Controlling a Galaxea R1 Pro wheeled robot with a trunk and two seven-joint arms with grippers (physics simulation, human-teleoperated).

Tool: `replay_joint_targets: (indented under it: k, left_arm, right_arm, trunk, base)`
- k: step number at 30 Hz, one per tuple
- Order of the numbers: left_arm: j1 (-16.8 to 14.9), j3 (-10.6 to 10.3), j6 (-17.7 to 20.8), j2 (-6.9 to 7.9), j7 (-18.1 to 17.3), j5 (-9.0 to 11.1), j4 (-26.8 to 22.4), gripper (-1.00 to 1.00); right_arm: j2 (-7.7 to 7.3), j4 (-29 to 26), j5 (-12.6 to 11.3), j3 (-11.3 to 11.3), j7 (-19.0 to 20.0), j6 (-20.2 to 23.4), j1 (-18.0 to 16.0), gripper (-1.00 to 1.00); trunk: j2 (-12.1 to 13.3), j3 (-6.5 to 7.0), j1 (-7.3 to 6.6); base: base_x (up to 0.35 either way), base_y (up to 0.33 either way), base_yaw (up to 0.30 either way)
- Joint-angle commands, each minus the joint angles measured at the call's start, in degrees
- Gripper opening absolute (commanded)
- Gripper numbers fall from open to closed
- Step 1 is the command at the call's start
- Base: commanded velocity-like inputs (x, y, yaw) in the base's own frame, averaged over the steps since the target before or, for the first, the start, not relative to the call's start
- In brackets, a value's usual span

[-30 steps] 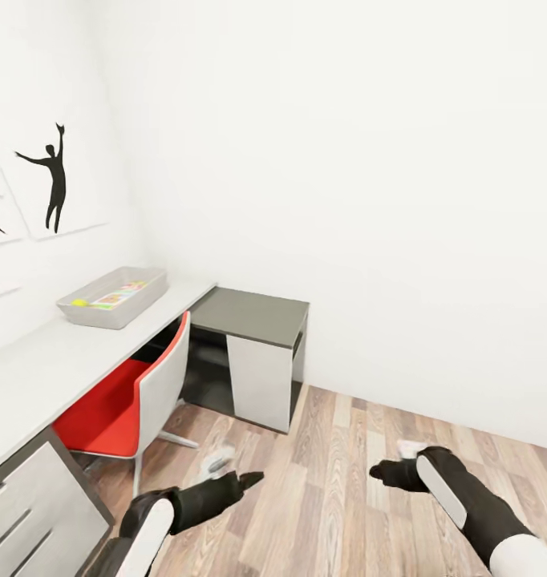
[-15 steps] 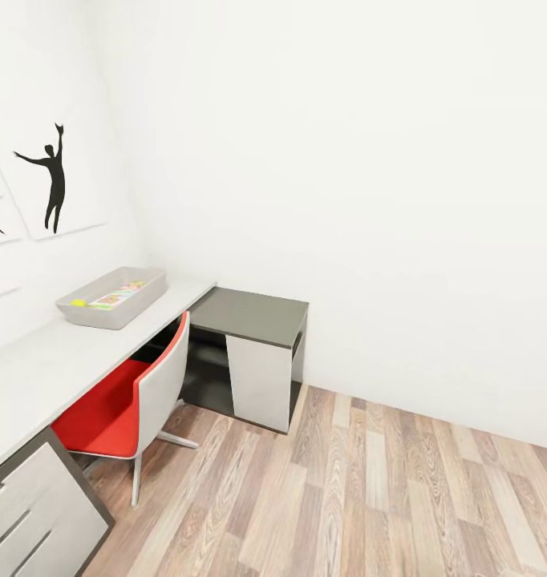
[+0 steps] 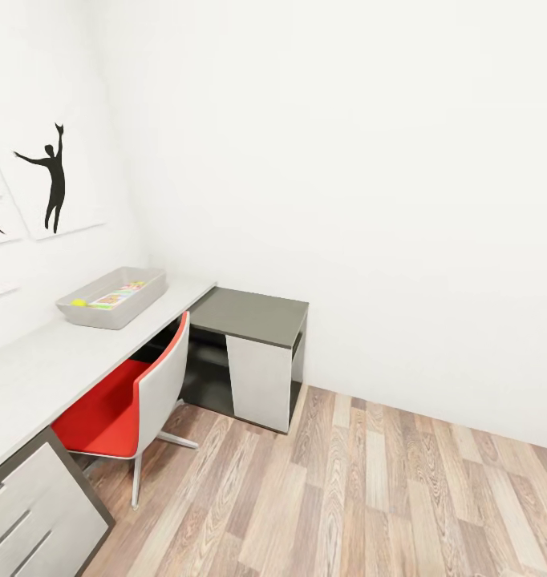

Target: Put all the toys in the child's room - the three board games (two on the bed and one on the table), the two jigsaw puzzles on the table, and the tennis ball on the table - inside the toy box on the table in the child's room.

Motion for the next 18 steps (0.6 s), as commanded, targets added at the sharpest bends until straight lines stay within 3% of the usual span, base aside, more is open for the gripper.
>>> replay_joint_targets:
  k: [1, 18]
  left_arm:
    - [0.0, -0.5, 0.1, -0.01, 0.2, 0.4, -0.1, 1.0]
    - [0.0, -0.5, 0.0, -0.03, 0.2, 0.4, 0.0, 1.0]
  right_arm:
    - [0.04, -0.1, -0.4, 0.5, -0.2, -0.1, 0.0, 1.0]
    - [0.08, -0.1, -0.4, 0.4, -0.2, -0.1, 0.0, 1.0]
  trunk:
    - [-0.1, -0.08, 0.01]
    - [-0.1, -0.08, 0.01]
  base:
    - [0.0, 0.0, 0.0]
    - [0.0, 0.0, 0.0]
